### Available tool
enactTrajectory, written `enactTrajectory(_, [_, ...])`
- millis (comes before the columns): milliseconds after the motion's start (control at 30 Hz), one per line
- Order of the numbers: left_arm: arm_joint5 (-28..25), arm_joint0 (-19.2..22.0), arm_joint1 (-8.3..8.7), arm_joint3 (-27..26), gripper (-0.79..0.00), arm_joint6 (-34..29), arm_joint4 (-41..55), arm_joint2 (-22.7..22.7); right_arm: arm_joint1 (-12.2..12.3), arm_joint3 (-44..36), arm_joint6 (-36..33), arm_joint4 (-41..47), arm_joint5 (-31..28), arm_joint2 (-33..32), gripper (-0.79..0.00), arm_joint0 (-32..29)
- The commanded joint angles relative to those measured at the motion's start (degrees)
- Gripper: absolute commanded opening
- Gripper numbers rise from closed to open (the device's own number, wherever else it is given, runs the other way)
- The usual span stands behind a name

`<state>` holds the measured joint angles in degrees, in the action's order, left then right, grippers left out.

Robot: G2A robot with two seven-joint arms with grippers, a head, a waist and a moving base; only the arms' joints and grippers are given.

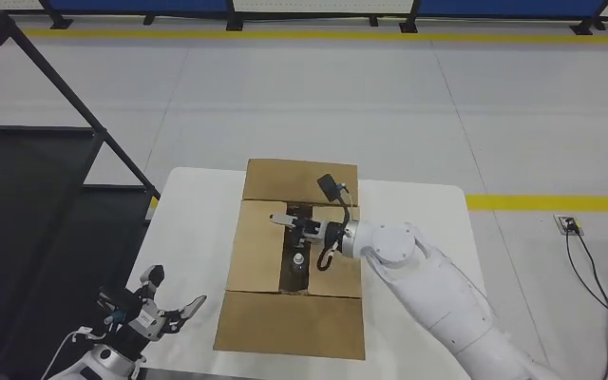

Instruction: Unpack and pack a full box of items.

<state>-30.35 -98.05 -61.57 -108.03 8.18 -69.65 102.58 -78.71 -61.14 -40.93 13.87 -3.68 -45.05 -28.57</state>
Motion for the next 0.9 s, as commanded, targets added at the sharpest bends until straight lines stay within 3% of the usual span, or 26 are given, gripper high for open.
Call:
enactTrajectory(0, [0.4, -0.6, -0.07, -0.1, 0.0, 0.9, 0.2, 0.1, -1.1, 3.4, 0.8, 0.1, 0.6, 1.8, 0.0, 1.8])
enactTrajectory(367, [1.0, -1.8, -0.26, -0.1, 0.0, 2.1, -0.5, -0.2, -6.0, 14.7, -1.8, 5.2, -4.3, 5.5, 0.0, 7.1])
enactTrajectory(700, [1.8, -1.7, -0.35, -2.2, 0.0, 2.6, -5.0, -2.2, -7.3, 13.6, -1.0, 4.9, -8.2, 4.8, 0.0, 7.6])
enactTrajectory(867, [2.7, -2.2, -0.44, -2.6, 0.0, 3.6, -6.4, -2.8, -7.3, 10.5, 2.4, 0.4, -5.1, 4.5, 0.0, 7.5])
